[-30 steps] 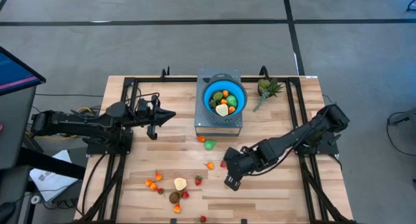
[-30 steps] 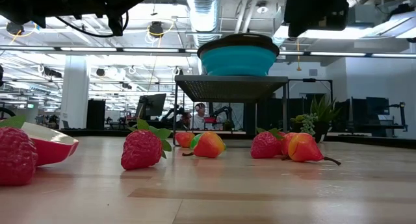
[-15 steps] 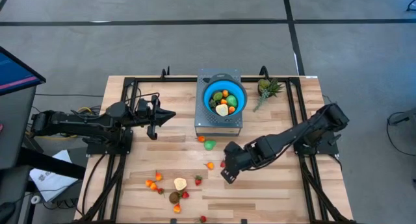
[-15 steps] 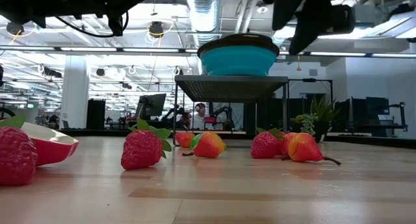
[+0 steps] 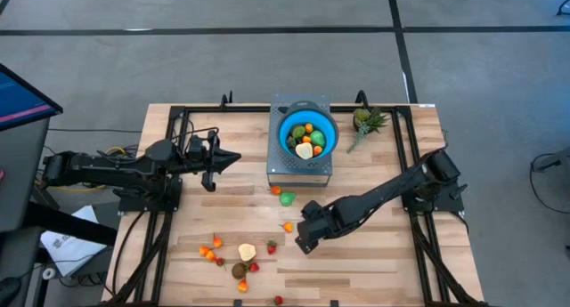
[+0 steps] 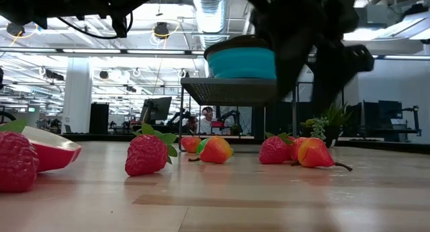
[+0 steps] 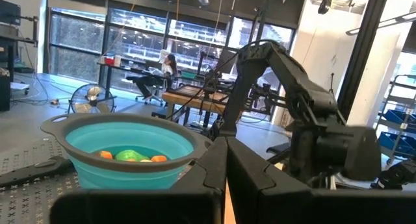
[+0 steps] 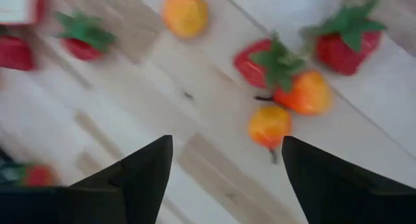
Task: Pick & Place Fruit
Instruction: Put the peach into the strainer bowl
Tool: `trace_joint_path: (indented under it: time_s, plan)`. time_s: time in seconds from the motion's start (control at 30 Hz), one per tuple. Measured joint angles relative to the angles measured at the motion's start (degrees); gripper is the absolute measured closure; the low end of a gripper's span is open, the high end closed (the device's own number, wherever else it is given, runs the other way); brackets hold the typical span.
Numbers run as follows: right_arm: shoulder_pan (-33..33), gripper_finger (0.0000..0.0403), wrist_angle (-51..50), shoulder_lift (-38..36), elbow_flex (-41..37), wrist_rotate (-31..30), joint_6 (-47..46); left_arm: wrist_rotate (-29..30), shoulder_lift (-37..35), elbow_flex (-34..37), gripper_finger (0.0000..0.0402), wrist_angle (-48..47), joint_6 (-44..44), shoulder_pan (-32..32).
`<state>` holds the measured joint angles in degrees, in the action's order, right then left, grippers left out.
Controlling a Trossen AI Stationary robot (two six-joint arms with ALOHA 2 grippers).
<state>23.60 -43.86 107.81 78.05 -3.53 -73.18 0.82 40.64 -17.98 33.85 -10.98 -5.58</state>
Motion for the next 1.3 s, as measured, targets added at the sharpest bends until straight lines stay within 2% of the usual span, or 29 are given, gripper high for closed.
trace_joint_path:
  time_s: [0.37, 0.6, 1.2, 1.3]
  plan:
    - [-0.03, 0.0122, -0.05, 5.17, 0.05, 0.72, -0.84, 0.0, 0.35, 0.0, 0.04, -0.46, 0.0, 0.0]
    - [-0.29, 0.0122, -2.12, 5.07, -0.52, -0.51, -1.64, 0.0, 0.34, 0.0, 0.04, -0.44, 0.0, 0.0]
    - [-0.64, 0.0122, -0.28, 5.05, -0.58, -1.0, 5.08, 0.0, 0.35, 0.0, 0.04, -0.42, 0.0, 0.0]
    - [-0.63, 0.0122, 1.98, 4.98, -2.82, -0.99, 6.08, 0.0, 0.35, 0.0, 0.04, -0.42, 0.0, 0.0]
